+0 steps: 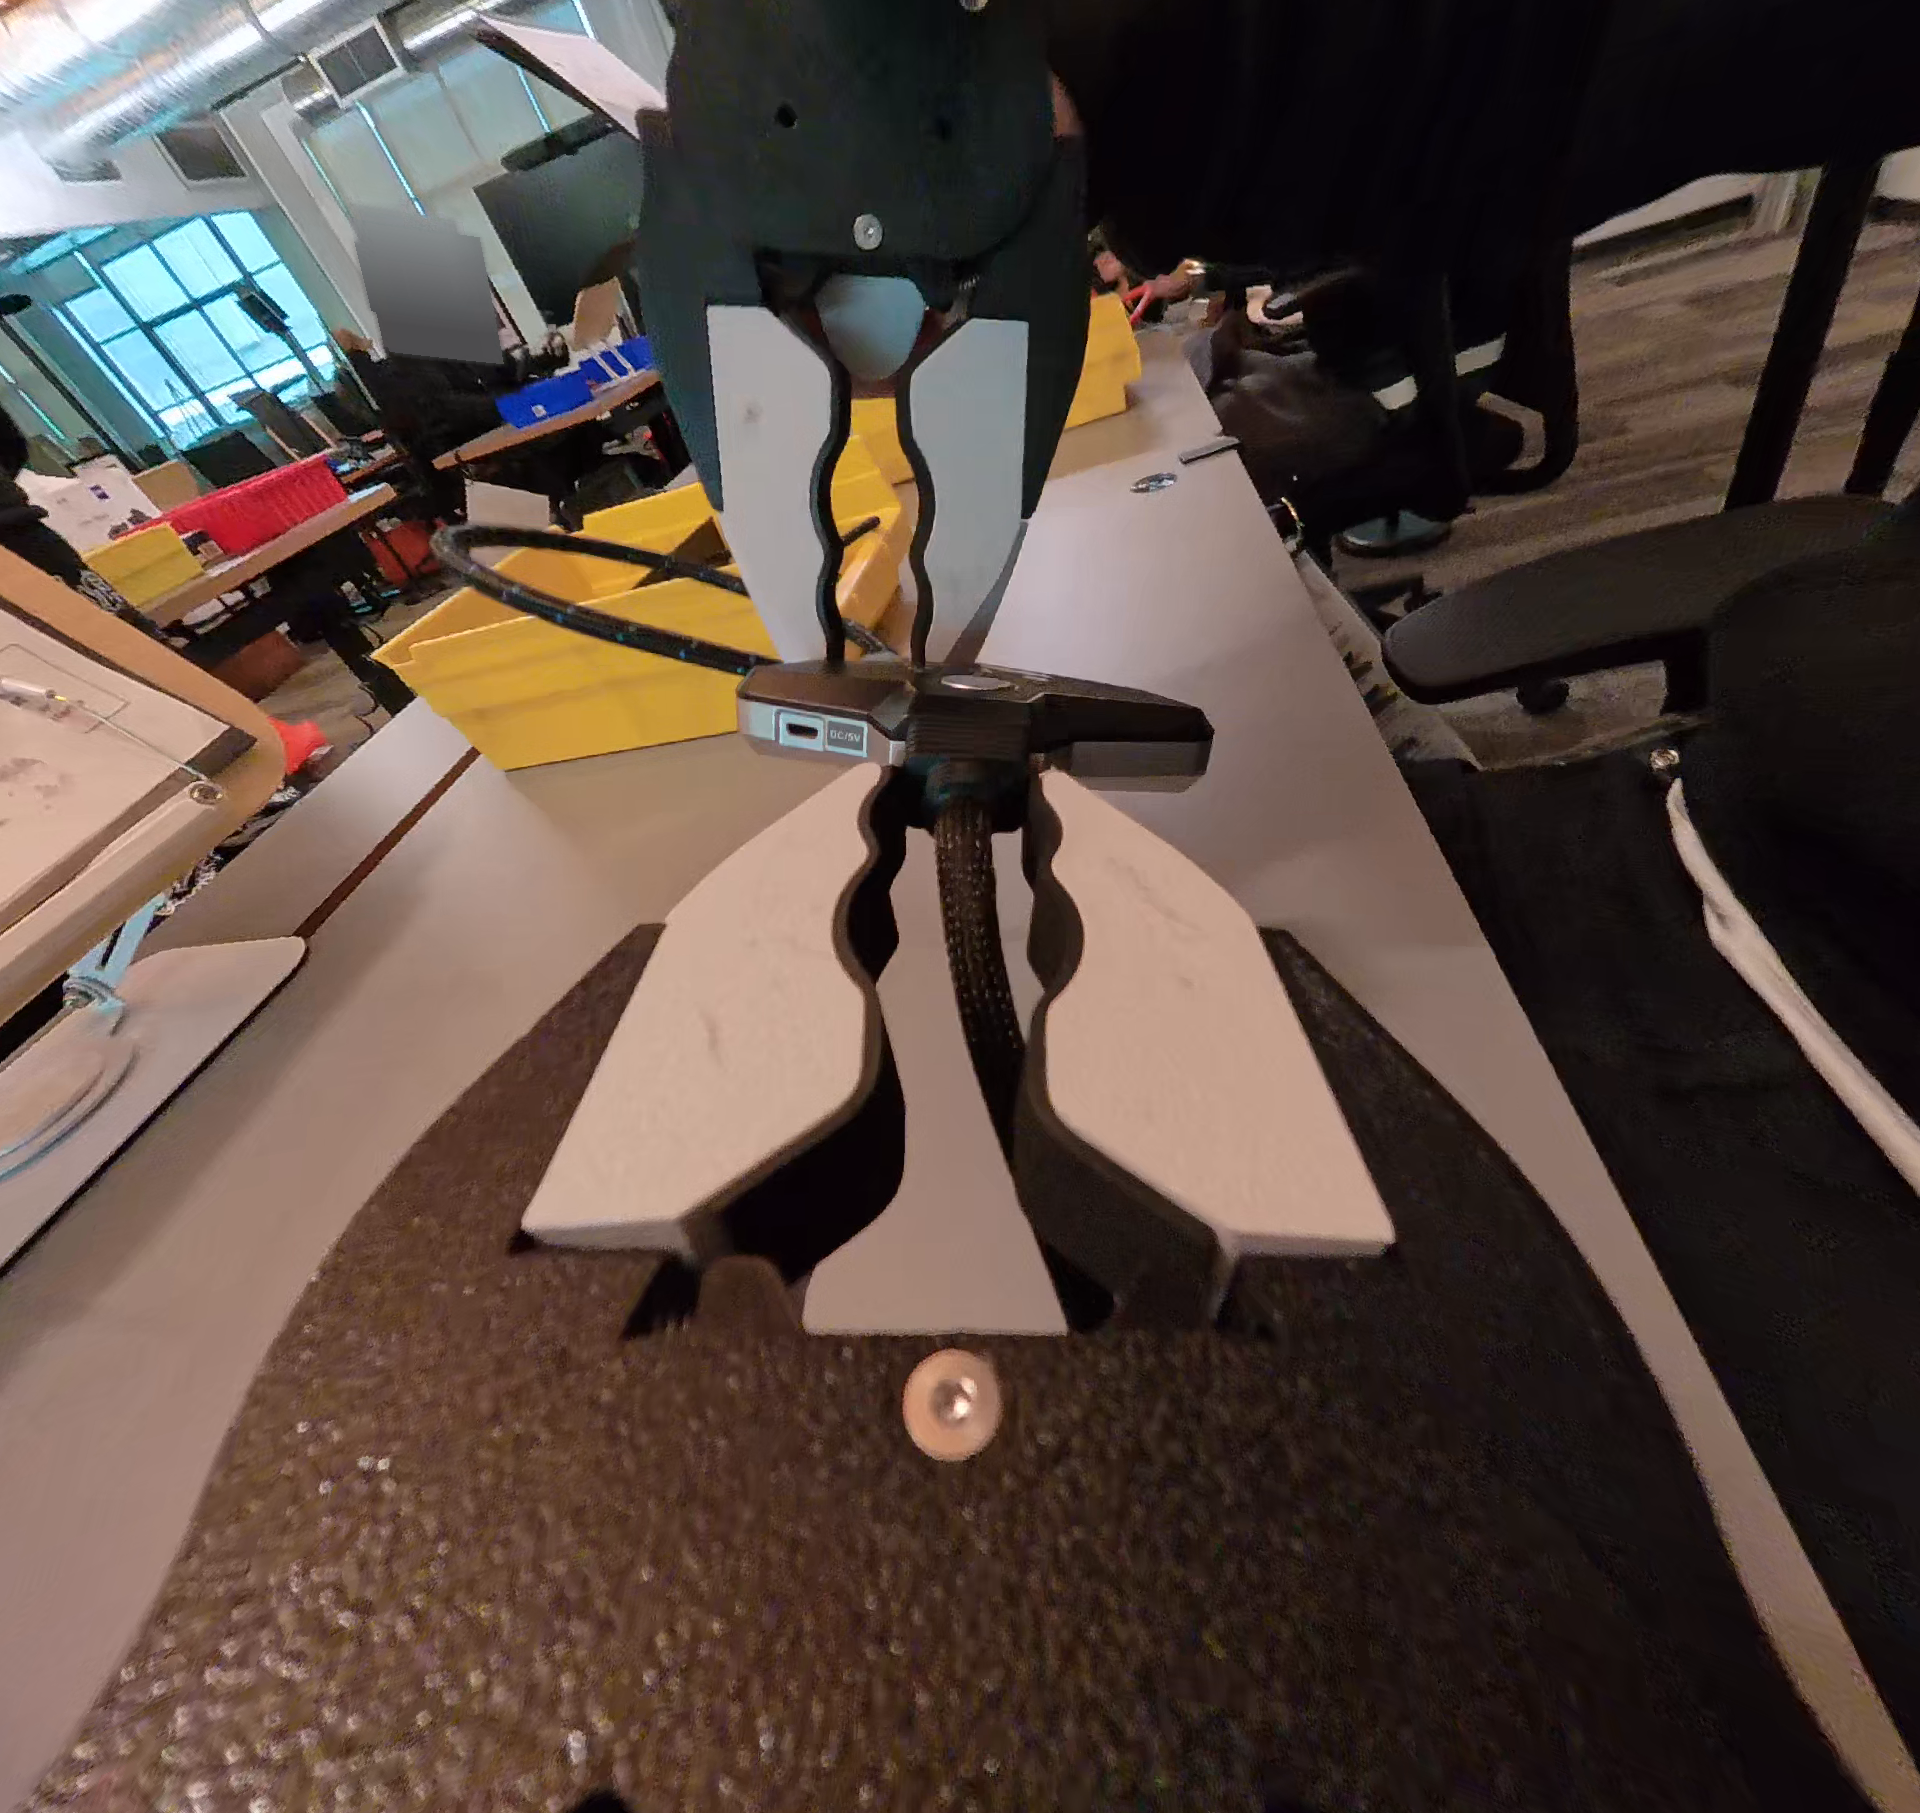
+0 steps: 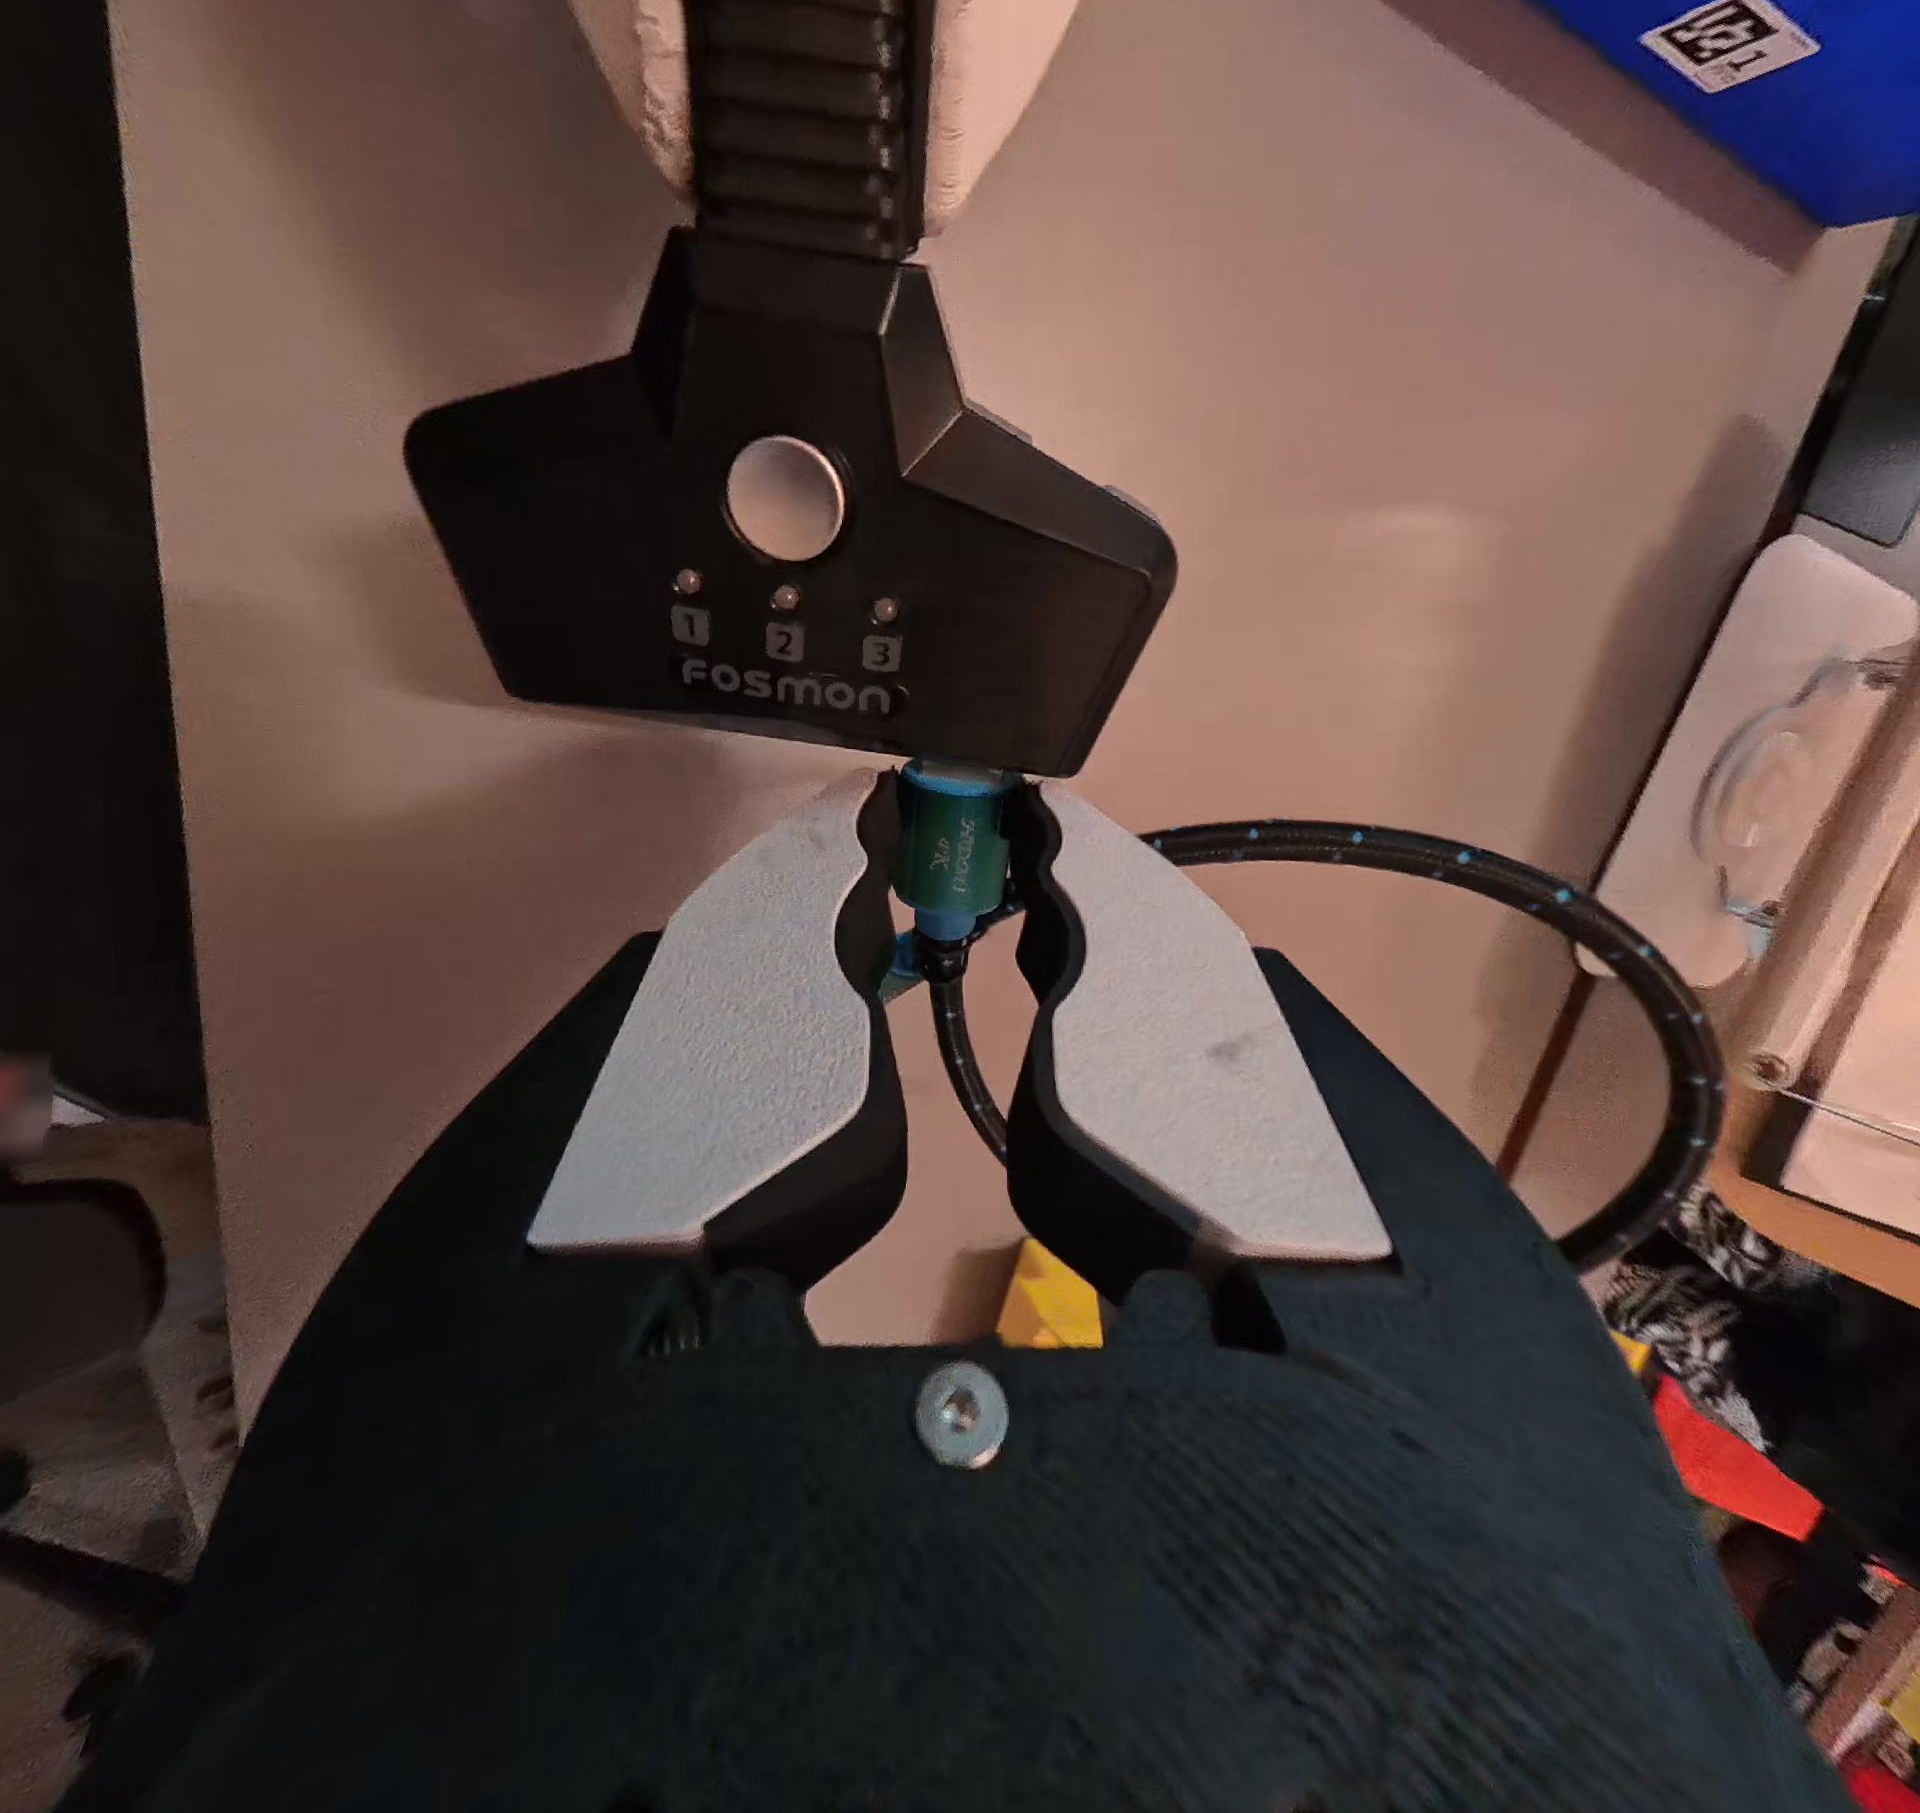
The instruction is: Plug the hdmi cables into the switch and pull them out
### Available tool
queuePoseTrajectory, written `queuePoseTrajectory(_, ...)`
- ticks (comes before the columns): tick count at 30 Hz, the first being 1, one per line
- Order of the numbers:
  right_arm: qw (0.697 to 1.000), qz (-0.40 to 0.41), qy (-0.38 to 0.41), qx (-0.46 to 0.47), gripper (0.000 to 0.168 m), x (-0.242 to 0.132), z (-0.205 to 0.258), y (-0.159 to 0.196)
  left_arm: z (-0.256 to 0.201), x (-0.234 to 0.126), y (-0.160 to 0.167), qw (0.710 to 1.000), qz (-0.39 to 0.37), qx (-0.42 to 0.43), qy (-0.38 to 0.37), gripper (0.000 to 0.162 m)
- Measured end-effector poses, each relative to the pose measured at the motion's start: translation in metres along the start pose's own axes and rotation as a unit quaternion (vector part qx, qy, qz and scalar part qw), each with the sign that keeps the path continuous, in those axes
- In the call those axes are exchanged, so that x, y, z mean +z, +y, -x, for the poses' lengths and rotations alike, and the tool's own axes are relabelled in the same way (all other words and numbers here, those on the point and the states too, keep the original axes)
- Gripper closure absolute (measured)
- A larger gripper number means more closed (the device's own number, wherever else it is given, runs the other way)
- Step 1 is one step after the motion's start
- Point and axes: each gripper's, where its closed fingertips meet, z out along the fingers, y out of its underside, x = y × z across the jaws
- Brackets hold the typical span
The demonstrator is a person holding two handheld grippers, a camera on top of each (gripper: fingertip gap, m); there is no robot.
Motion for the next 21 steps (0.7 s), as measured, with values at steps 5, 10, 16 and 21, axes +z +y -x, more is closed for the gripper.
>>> queuePoseTrajectory(5,0.998,0.059,0.02,0.004,0.147,-0.011,-0.007,0.013,0.003,0.004,-0.003,1.0,0.008,0.014,-0.018,0.14)
queuePoseTrajectory(10,0.993,0.087,0.054,0.049,0.147,-0.035,-0.013,0.062,0.043,-0.073,-0.037,0.989,-0.093,-0.016,-0.115,0.14)
queuePoseTrajectory(16,0.963,0.121,0.171,0.17,0.147,-0.107,-0.082,0.129,0.037,-0.062,-0.029,0.992,-0.06,-0.005,-0.108,0.14)
queuePoseTrajectory(21,0.928,0.121,0.21,0.283,0.147,-0.099,-0.103,0.22,0.033,-0.052,-0.023,0.994,-0.061,-0.018,-0.084,0.14)
